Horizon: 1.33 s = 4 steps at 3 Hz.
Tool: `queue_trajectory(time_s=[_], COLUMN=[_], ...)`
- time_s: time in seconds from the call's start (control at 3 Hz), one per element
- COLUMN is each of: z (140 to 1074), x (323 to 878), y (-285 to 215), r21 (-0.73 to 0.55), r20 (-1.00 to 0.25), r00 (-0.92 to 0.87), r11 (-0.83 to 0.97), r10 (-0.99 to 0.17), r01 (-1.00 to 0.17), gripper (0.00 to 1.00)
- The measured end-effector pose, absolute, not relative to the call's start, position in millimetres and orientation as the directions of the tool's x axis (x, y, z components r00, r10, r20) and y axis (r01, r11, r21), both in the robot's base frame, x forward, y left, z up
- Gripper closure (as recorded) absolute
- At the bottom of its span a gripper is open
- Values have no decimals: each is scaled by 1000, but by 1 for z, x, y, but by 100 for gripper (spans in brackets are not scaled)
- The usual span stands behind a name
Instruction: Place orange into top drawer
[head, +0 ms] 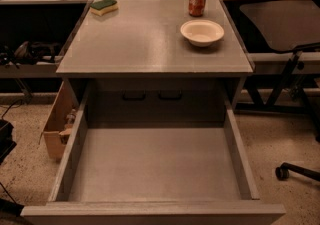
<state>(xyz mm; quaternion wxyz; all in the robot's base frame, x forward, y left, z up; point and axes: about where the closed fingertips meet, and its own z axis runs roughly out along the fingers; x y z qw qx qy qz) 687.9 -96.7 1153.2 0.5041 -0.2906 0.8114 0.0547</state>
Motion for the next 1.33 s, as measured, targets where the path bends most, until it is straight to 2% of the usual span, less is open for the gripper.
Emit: queue_trajectory(time_s=[0.33, 0.67, 1.0, 1.33], z=[1177, 1130, 1030, 928], x=[616, 566, 543, 552], y=[-101, -126, -184, -203], r21=[-145, -65, 30, 78], r20=[-903, -889, -786, -657], r00=[-270, -349, -549, -672], r11=[829, 834, 869, 856], r10=[-333, -298, -286, -341], r01=[-540, -548, -495, -511], gripper=[100, 100, 100, 100])
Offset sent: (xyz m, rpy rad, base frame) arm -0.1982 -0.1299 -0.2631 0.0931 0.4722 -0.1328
